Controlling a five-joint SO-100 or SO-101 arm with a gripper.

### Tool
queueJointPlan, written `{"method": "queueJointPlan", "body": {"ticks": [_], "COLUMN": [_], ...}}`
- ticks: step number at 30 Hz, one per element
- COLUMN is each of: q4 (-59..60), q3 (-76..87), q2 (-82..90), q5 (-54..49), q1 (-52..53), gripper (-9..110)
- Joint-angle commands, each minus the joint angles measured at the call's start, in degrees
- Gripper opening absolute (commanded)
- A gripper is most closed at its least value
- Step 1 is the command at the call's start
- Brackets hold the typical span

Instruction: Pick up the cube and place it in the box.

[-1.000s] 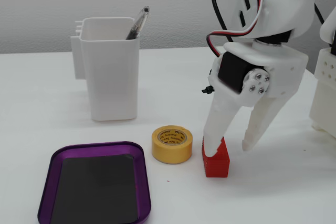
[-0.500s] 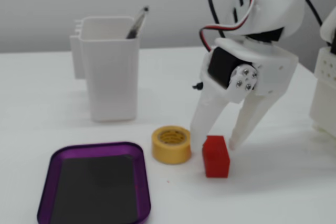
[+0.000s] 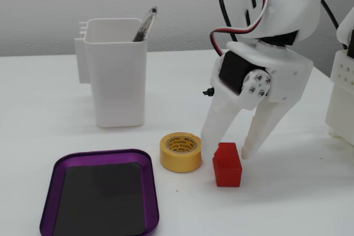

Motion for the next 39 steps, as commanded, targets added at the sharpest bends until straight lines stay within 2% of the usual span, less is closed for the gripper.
{"method": "queueJointPlan", "body": {"ticks": [1, 20, 30, 32, 35, 39], "q4": [-2.37, -10.11, -10.11, -9.4, -8.35, 0.09], "q3": [1.67, 9.67, 9.93, 9.93, 9.4, 2.99], "q2": [-0.09, -0.09, -0.09, -0.09, 0.79, 2.2], "q5": [-0.44, -0.62, -0.7, -0.62, -0.44, 0.09], "q1": [0.26, 0.26, 0.26, 0.26, 0.0, -0.88], "gripper": [19, 18, 3, -1, -1, -1]}}
